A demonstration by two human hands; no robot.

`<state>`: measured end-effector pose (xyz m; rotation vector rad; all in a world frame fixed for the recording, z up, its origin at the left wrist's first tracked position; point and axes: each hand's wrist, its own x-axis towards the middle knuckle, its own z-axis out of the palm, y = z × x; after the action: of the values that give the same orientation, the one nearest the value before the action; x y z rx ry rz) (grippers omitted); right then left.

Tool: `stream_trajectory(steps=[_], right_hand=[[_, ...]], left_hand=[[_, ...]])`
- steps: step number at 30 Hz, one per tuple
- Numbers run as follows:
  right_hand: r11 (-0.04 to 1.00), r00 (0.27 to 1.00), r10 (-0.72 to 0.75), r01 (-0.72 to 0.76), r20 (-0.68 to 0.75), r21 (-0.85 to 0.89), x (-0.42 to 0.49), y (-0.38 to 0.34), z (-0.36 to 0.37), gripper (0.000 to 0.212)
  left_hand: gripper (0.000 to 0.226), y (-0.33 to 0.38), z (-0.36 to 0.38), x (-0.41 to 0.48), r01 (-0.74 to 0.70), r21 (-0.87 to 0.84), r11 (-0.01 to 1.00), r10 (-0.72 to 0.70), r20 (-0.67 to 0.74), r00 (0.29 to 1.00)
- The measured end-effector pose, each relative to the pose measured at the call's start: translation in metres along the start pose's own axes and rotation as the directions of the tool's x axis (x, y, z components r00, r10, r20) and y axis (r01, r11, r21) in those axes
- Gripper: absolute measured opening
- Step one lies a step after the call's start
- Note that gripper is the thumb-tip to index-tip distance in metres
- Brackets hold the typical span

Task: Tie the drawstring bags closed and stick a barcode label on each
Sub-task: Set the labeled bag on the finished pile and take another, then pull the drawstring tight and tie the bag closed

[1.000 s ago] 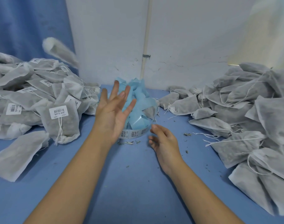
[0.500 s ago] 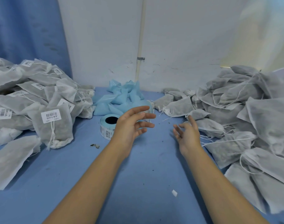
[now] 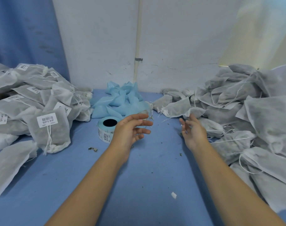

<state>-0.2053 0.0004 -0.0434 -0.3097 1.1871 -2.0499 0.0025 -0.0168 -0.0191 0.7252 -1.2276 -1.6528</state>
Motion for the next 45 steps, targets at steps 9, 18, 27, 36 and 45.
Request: stream_trajectory(steps=[9, 18, 27, 36, 45], right_hand=[[0.980, 0.972, 0.044, -0.086, 0.229, 0.178, -0.049, 0.006, 0.020, 0.014], [0.998, 0.898, 0.048, -0.060, 0.438, 0.015, -0.076, 0.018, 0.028, 0.035], [0.991, 0.932, -0.106, 0.128, 0.346, -0.039, -0.073, 0.023, 0.025, 0.028], [0.900, 0.907, -0.141, 0.284, 0.396, -0.330, -0.066, 0.040, 0.018, 0.015], [0.929, 0.972, -0.134, 0.191, 0.192, -0.317, -0.056, 0.041, 0.014, 0.013]], left_hand=[[0.036, -0.010, 0.001, 0.001, -0.096, 0.207, 0.974, 0.117, -0.094, 0.989], [0.035, -0.021, -0.001, 0.001, -0.215, 0.454, 0.865, 0.273, -0.064, 0.960], [0.008, -0.023, 0.000, 0.003, -0.231, 0.408, 0.883, 0.321, -0.165, 0.933], [0.017, -0.018, -0.002, 0.003, -0.184, 0.389, 0.903, 0.261, -0.156, 0.953], [0.046, -0.025, -0.046, 0.003, 0.070, 0.952, 0.297, 0.343, -0.174, 0.923]])
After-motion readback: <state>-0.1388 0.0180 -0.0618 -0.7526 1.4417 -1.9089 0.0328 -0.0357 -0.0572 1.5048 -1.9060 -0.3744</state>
